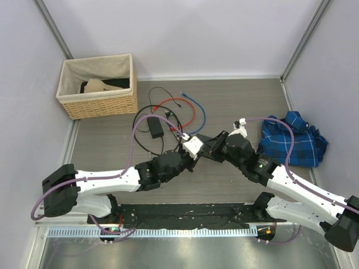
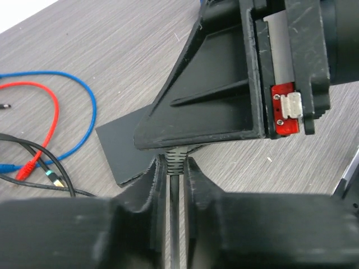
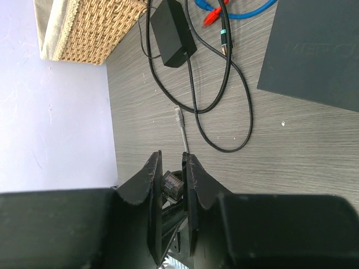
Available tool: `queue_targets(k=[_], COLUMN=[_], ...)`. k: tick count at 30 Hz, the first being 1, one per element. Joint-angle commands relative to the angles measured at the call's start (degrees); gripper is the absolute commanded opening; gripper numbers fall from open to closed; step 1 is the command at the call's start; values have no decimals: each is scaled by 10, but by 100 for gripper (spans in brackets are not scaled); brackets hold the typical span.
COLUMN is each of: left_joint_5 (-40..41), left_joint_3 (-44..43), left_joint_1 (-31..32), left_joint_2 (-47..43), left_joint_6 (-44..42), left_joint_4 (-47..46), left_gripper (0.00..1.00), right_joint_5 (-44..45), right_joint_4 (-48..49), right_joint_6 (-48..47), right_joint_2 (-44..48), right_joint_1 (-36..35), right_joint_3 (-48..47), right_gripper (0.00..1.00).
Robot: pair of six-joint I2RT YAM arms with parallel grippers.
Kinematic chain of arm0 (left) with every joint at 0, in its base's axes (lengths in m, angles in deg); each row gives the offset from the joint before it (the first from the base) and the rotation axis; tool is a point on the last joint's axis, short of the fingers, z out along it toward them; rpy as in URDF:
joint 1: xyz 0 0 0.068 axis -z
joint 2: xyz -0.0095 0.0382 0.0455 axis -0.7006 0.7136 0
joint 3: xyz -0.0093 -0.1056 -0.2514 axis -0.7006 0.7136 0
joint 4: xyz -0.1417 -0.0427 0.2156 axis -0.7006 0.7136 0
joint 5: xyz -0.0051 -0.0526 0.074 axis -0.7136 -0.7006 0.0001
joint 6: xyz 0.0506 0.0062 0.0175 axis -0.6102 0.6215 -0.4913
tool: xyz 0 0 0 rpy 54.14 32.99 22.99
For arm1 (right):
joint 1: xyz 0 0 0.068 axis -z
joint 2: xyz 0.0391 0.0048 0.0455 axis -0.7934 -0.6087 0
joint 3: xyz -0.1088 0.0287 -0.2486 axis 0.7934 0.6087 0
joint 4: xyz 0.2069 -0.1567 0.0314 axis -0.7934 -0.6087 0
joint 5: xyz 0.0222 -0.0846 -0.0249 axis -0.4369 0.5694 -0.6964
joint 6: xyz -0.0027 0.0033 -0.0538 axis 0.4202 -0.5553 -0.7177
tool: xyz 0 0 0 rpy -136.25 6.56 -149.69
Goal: Insert the plug into the switch port
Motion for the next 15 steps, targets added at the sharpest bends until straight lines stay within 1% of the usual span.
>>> queue_targets(k=[1,2,5,6,8,9,11,12,13,15], left_joint_5=[19,20,24,26,27,26,20,17,7,-3], left_joint_3=[-9,-7,5,9,30,39,62,69,77,97], left_joint_1=[2,2,2,2,2,1,-2,-6,-10,-21], left_joint_2=[-9,-12,-21,-22,-35,-39,-52,-57,-61,-68], left_joint_6=[12,15,42,50,81,94,132,144,155,193], left_joint_4=[-53,-50,-27,-14,4,9,26,31,36,49], left_gripper=[0,0,0,0,0,0,0,0,0,0], right_joint_5=[21,22,42,49,60,63,65,62,57,16], right_joint_4=[13,11,0,-2,-14,-18,-27,-29,-29,-29], right_joint_6=[10,9,-9,-31,-56,-83,-118,-135,-176,-217], right_joint_2=[-5,-4,-3,-2,-5,-12,-20,-26,-38,-57], right_joint_1=[-6,-6,-6,-4,0,8,21,28,52,88], right_joint_3=[-18,-17,-22,-26,-45,-53,-76,-84,-92,-112], right_gripper=[1,2,24,40,55,65,72,78,80,84])
